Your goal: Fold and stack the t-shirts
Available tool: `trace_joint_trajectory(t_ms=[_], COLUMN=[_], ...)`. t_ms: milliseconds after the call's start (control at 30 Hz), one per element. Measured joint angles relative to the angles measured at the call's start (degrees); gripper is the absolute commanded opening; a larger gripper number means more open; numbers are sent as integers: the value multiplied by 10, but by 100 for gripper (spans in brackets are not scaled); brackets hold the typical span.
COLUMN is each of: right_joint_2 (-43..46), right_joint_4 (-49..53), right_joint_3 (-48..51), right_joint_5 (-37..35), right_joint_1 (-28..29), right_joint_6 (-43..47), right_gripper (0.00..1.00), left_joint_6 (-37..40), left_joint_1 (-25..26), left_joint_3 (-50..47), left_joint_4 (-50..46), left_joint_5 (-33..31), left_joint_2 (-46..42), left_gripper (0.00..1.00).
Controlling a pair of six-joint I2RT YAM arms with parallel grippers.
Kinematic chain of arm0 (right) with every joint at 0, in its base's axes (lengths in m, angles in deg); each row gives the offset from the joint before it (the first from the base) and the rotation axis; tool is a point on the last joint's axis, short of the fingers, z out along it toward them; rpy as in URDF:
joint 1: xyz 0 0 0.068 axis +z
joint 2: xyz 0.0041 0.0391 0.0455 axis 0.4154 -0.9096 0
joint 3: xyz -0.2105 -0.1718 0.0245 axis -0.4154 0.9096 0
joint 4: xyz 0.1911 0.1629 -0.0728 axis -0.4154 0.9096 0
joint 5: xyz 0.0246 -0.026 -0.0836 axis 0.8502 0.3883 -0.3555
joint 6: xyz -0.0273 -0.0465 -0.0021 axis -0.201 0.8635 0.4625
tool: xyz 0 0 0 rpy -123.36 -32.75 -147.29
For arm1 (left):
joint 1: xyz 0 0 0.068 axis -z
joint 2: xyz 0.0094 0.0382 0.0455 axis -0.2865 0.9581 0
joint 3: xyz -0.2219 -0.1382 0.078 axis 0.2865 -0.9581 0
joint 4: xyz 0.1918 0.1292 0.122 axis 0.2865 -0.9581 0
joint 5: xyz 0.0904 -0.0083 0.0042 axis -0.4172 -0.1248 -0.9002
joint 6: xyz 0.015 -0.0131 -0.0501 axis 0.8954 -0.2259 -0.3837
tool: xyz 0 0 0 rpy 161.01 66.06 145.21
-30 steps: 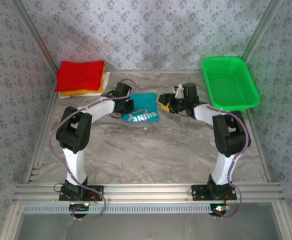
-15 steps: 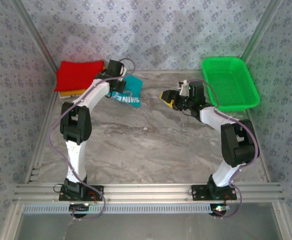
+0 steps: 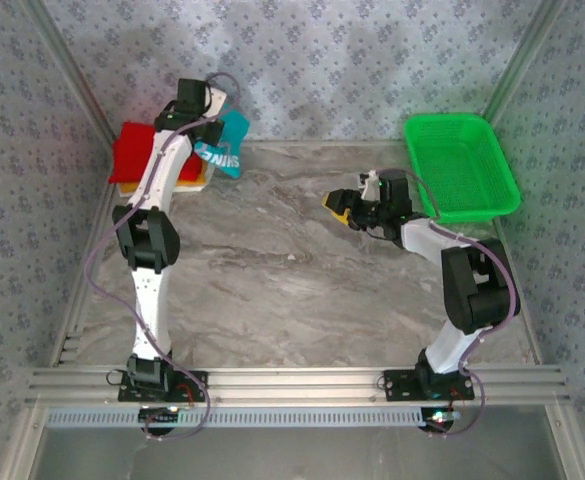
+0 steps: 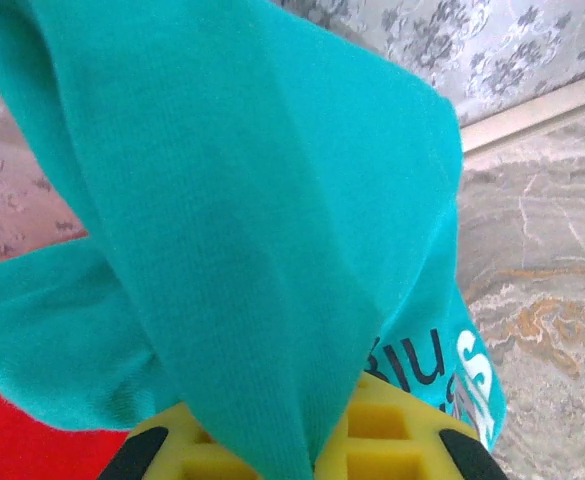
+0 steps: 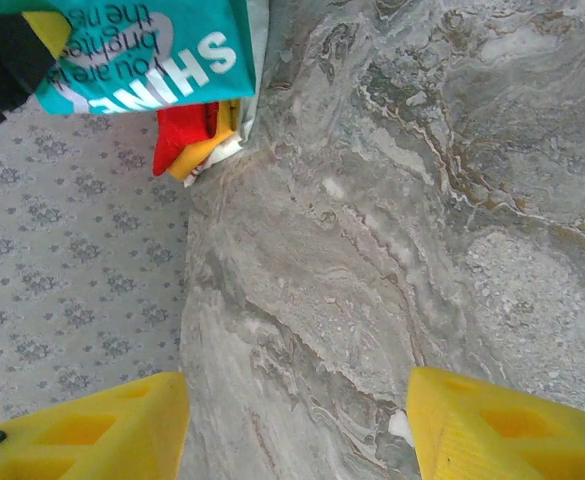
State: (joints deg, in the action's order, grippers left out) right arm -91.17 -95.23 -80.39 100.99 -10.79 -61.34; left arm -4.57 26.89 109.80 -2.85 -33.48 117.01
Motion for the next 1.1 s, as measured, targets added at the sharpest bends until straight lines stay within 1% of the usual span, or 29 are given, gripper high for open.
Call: trace_joint_trajectory(t_ms=[100,167,567,733,933,1100], right_joint_2=[0,0,1,1,1,1], right_joint_4=[1,2,6,6,9,27], right_joint_3=[3,5,7,7,7,7], right_joint_5=[-4,-5,-10,-12,-17,-22], right_joint_1=[-2,-3,-3,-2,-1,0], right_joint_6=[0,0,0,0,0,0], right_gripper=[62,62,62,62,62,62], left_joint_6=[14,25,51,50,50,51], left_joint_1=[-7,-13,-80,-94,-114,-153], left_joint_3=[65,82,122,145,148,151], left_joint_4=[-28,-41,-64,-62,-61,-59], left_joint_5=[18,30,80,105,136,148], left_joint_2=[37,49,59,59,60,75], left_gripper=[0,0,0,0,0,0])
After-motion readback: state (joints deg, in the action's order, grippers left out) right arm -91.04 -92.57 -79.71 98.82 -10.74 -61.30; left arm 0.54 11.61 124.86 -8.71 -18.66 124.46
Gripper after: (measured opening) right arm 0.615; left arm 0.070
